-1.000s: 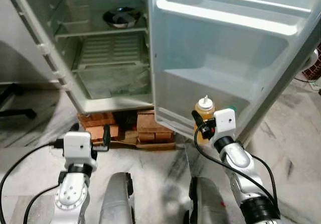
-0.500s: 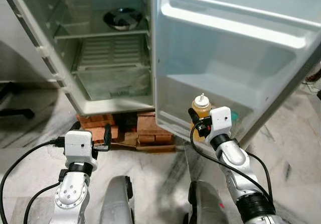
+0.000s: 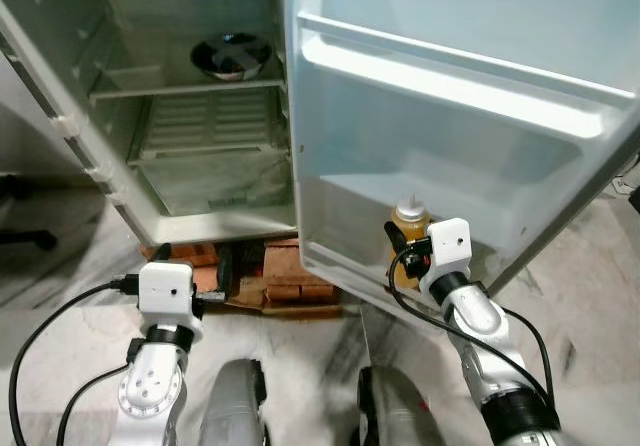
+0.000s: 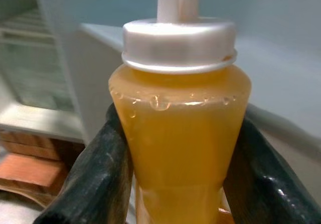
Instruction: Restocking fridge
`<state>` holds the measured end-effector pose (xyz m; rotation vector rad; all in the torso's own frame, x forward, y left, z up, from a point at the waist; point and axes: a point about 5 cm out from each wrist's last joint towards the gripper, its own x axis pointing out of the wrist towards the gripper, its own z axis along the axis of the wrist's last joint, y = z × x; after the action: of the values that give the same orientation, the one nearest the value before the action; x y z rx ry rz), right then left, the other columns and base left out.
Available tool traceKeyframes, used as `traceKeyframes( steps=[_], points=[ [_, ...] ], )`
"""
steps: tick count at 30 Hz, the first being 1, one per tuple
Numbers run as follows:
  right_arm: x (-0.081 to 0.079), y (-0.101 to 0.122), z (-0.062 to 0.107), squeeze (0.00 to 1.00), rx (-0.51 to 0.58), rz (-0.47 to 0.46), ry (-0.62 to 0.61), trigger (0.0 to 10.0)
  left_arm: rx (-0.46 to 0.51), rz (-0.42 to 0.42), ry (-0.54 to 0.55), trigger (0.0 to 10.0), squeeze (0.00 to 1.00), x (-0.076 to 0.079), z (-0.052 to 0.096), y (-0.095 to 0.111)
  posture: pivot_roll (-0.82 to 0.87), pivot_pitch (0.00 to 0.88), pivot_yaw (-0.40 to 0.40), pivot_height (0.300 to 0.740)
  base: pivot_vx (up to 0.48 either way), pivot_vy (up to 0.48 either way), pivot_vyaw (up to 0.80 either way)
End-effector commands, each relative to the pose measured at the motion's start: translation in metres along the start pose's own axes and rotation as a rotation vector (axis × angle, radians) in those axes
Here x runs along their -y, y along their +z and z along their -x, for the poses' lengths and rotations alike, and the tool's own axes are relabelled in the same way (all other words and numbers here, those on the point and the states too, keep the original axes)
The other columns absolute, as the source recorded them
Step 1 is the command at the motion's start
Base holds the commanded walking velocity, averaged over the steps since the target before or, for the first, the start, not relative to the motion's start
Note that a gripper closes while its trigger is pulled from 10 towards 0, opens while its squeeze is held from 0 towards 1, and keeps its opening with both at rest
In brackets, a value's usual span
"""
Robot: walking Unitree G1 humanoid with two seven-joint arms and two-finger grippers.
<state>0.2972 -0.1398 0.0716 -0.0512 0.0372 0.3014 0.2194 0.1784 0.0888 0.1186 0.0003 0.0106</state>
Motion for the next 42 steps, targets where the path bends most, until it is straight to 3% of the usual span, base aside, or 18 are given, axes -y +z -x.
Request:
traceKeyframes(
  steps=[1, 10, 23, 28, 36, 42],
  points=[
    [-0.001, 0.005, -0.001, 0.00, 0.024, 0.003, 0.013, 10.0, -0.011, -0.006, 0.007, 10.0, 0.00, -0.001, 0.002, -0.002, 0.04, 0.116, 0.014, 0.618, 0.000, 0.000, 0.00],
    [-0.005, 0.002, 0.001, 0.00, 0.015, -0.014, 0.050, 10.0, -0.022, -0.008, 0.010, 10.0, 0.00, 0.001, 0.004, -0.004, 0.04, 0.123, 0.009, 0.618, 0.000, 0.000, 0.00],
    [-0.008, 0.003, -0.002, 0.00, 0.018, -0.013, 0.073, 10.0, -0.023, -0.015, 0.015, 10.0, 0.00, 0.001, 0.003, -0.004, 0.04, 0.118, 0.006, 0.538, 0.000, 0.000, 0.00],
    [-0.009, 0.003, -0.003, 0.00, 0.015, -0.014, 0.074, 10.0, -0.019, -0.018, 0.020, 10.0, 0.00, 0.001, 0.002, -0.004, 0.04, 0.119, 0.007, 0.538, 0.000, 0.000, 0.00],
    [-0.027, 0.009, -0.018, 0.00, 0.040, 0.001, 0.116, 10.0, -0.090, -0.045, 0.051, 10.0, 0.00, -0.002, 0.009, -0.009, 0.07, 0.163, 0.018, 0.538, 0.000, 0.000, 0.00],
    [-0.037, 0.019, -0.039, 0.00, 0.040, -0.009, 0.141, 10.0, -0.124, -0.061, 0.087, 10.0, 0.00, -0.010, 0.024, -0.010, 0.10, 0.218, 0.005, 0.538, 0.000, 0.000, 0.00]
  ],
)
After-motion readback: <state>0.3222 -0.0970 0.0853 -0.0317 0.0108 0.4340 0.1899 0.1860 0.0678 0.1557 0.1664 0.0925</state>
